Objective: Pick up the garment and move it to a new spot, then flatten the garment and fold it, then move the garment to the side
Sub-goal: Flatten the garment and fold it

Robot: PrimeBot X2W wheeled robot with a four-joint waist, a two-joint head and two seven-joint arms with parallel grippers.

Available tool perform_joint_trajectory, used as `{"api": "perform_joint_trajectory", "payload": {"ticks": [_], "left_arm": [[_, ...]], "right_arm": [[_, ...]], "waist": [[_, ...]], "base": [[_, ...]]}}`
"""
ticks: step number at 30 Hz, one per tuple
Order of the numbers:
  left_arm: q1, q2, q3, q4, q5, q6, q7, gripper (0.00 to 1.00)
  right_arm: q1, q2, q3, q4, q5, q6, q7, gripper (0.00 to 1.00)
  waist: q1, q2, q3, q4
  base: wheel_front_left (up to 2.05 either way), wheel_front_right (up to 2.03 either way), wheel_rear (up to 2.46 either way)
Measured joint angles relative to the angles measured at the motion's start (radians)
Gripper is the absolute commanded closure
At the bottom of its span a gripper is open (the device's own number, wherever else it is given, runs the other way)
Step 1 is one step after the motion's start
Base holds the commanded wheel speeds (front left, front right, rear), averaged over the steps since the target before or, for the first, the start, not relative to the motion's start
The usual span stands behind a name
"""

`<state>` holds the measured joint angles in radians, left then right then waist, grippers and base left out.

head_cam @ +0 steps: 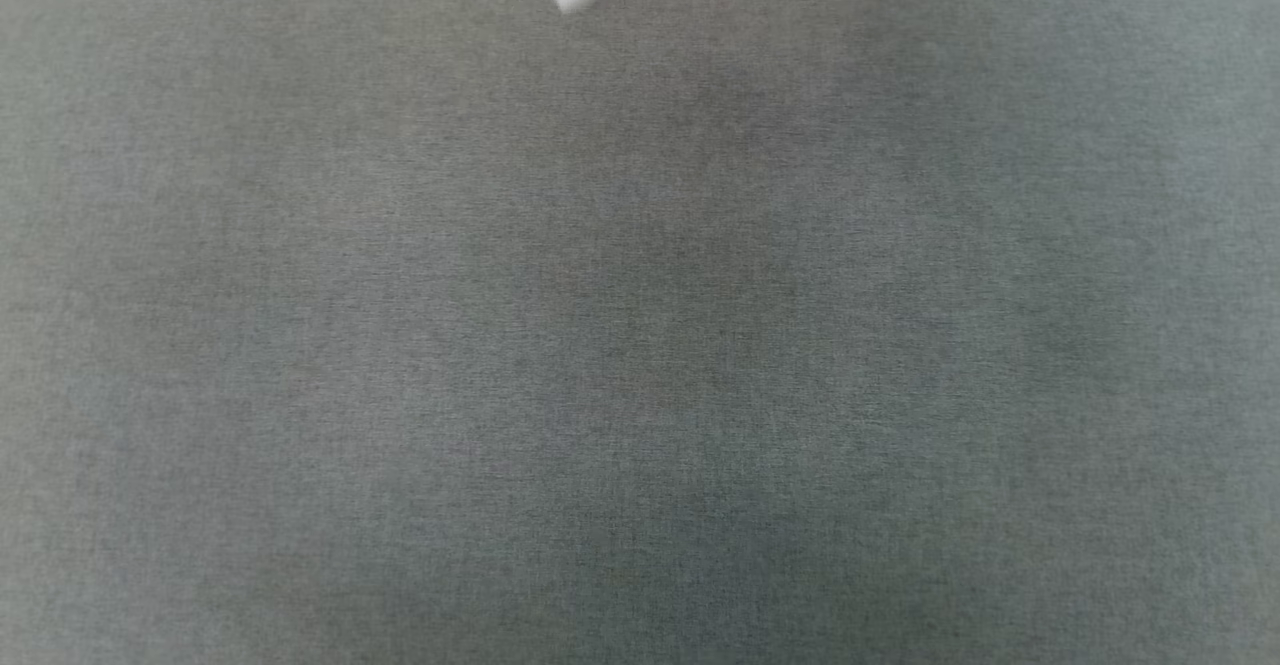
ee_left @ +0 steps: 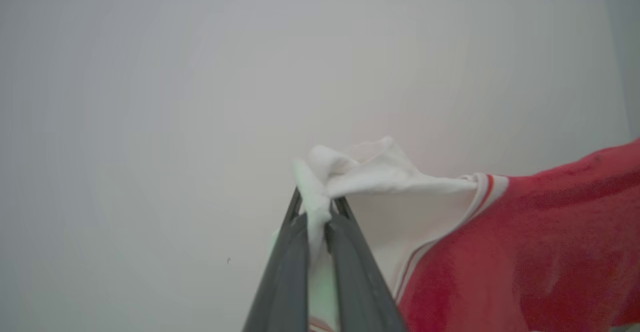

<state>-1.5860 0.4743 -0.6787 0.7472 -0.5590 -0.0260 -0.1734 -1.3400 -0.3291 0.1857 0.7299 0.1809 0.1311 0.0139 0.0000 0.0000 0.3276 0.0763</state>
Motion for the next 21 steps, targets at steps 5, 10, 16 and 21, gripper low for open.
{"api": "perform_joint_trajectory", "payload": {"ticks": [5,10,16,21], "left_arm": [[0.090,-0.004,-0.052,0.052,-0.013,-0.068,-0.002,1.00],[0.254,-0.001,-0.115,0.056,-0.094,-0.098,0.125,1.00],[0.477,0.054,-0.198,-0.082,-0.280,-0.103,0.338,1.00],[0.639,0.148,-0.222,-0.233,-0.397,-0.102,0.478,1.00]], "right_arm": [[0.050,0.018,0.047,0.098,-0.005,0.000,0.008,1.00],[0.165,0.018,0.130,0.155,0.098,0.000,0.086,1.00],[0.321,-0.030,0.253,0.116,0.259,0.000,0.191,1.00],[0.434,-0.093,0.318,0.021,0.368,0.000,0.258,1.00]], "waist": [[-0.0001,0.0000,-0.003,0.016],[0.0000,0.0000,-0.015,0.037],[0.0000,0.0000,-0.036,0.058],[-0.0001,0.0000,-0.049,0.065]], "base": [[0.00,0.00,0.00],[0.00,0.00,0.00],[0.00,0.00,0.00],[0.00,0.00,0.00]]}}
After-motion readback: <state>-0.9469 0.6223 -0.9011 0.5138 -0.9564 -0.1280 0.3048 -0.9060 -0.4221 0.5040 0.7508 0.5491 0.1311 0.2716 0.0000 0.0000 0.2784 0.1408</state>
